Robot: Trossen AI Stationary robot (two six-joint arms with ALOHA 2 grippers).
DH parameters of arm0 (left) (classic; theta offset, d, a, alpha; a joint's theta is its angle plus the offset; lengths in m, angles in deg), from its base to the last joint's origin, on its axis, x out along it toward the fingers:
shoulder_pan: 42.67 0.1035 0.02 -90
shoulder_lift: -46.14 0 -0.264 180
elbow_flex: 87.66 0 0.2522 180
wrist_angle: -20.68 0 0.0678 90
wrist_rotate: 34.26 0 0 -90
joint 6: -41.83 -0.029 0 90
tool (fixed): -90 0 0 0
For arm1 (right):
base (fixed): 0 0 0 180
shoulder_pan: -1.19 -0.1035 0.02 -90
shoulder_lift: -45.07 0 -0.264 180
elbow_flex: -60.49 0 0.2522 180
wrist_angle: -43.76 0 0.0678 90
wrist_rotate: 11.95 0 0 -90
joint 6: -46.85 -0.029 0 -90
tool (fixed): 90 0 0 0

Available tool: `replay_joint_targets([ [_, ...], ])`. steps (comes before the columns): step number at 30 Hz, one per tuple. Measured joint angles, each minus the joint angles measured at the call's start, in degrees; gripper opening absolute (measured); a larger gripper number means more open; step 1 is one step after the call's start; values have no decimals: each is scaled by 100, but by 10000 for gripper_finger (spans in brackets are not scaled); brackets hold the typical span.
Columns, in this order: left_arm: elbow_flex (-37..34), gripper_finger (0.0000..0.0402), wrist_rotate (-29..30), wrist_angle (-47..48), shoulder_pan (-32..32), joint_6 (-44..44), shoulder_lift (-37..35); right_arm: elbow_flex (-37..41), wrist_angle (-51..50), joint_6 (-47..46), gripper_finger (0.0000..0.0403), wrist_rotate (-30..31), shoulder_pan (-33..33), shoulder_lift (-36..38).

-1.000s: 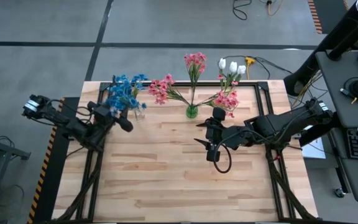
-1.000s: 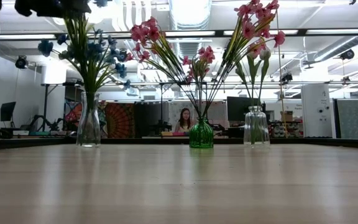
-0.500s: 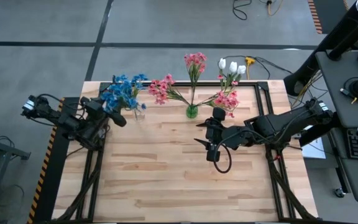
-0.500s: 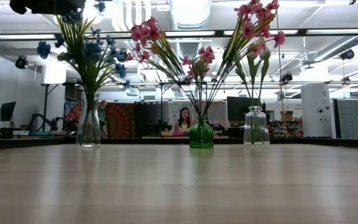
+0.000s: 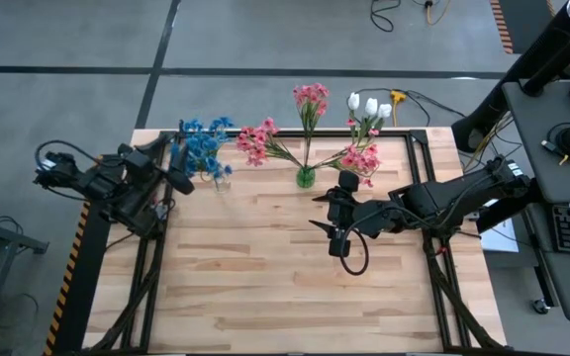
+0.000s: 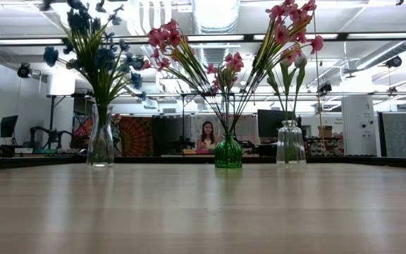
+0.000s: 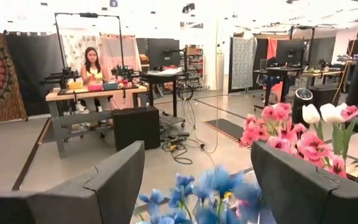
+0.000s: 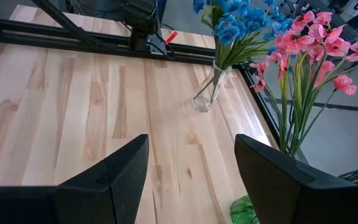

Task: Sort flowers into vase by color
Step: Put the blue flowers into the left transparent vase, then adjust the blue flowers on the left transparent vase

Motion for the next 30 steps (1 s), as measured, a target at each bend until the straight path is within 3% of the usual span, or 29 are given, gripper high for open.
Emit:
replay_joint_targets([
  [8, 375, 277, -301, 159, 0, -22, 13, 0, 0, 0, 231, 0, 0, 0],
  [12, 620, 276, -46, 322, -12, 46, 128, 0, 0, 0, 231, 2, 0, 0],
  [16, 991, 270, 151, 1165, -181, 184, 334, 0, 0, 0, 231, 1, 0, 0],
  [23, 1777, 252, 401, 2748, -732, 817, 685, 0, 0, -2, 231, 2, 0, 0],
  [30, 2123, 233, 410, 2859, -1739, 942, 1090, 0, 1, -2, 231, 2, 0, 0],
])
